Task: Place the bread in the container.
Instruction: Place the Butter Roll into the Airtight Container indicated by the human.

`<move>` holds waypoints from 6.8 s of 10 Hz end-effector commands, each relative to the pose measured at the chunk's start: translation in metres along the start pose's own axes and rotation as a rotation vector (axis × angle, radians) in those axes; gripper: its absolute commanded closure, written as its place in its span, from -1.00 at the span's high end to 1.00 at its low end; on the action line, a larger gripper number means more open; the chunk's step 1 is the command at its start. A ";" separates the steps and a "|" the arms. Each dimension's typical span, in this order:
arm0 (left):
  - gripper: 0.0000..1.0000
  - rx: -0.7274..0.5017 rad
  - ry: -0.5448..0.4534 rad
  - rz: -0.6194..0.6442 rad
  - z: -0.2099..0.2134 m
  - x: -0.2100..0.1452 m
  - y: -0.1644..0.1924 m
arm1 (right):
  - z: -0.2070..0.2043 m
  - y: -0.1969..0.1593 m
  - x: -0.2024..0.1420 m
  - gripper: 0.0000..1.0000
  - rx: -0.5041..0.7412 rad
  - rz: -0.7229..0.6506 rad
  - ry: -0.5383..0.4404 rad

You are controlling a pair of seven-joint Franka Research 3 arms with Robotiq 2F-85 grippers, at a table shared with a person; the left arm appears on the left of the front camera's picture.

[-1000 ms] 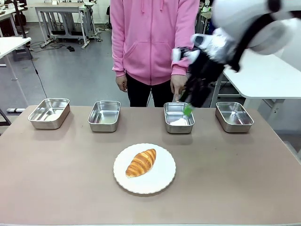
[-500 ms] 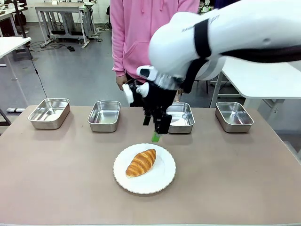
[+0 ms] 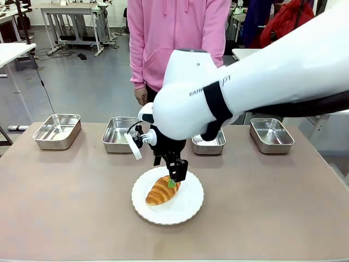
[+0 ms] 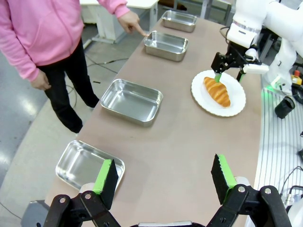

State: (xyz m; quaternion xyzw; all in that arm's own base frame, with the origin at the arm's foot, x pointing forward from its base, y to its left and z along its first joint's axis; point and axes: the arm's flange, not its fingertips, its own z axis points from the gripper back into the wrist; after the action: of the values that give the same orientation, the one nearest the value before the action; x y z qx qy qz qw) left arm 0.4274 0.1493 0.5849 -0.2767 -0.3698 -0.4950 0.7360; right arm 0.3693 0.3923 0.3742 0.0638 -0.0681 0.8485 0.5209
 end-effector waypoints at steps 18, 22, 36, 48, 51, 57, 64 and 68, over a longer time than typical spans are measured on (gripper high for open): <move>1.00 -0.005 -0.005 -0.012 0.001 0.000 -0.001 | -0.065 -0.010 0.010 1.00 0.008 0.211 0.139; 1.00 -0.005 -0.005 -0.012 0.001 0.000 -0.001 | -0.071 -0.012 0.008 1.00 0.013 0.231 0.149; 1.00 -0.005 -0.005 -0.012 0.001 0.000 -0.001 | -0.074 -0.010 0.003 0.01 0.030 0.216 0.137; 1.00 -0.005 -0.005 -0.012 0.001 0.000 -0.001 | 0.127 -0.052 -0.017 0.01 -0.198 -0.980 -0.174; 1.00 -0.005 -0.005 -0.012 0.001 0.000 -0.001 | 0.149 -0.080 -0.075 0.01 -0.297 -1.413 -0.175; 1.00 -0.005 -0.005 -0.012 0.001 0.000 -0.001 | 0.149 -0.080 -0.130 0.01 -0.268 -1.536 -0.124; 1.00 -0.005 -0.005 -0.012 0.001 0.000 -0.001 | 0.128 -0.098 -0.147 0.01 -0.303 -1.765 -0.143; 1.00 -0.005 -0.005 -0.012 0.001 0.000 -0.001 | 0.100 -0.113 -0.180 0.01 -0.350 -1.885 -0.116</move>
State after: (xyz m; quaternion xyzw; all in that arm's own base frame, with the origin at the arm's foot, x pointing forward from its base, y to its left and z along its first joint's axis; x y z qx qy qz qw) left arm 0.4271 0.1499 0.5847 -0.2769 -0.3697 -0.4945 0.7362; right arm 0.5454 0.2647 0.4466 0.0713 -0.1244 0.0810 0.9863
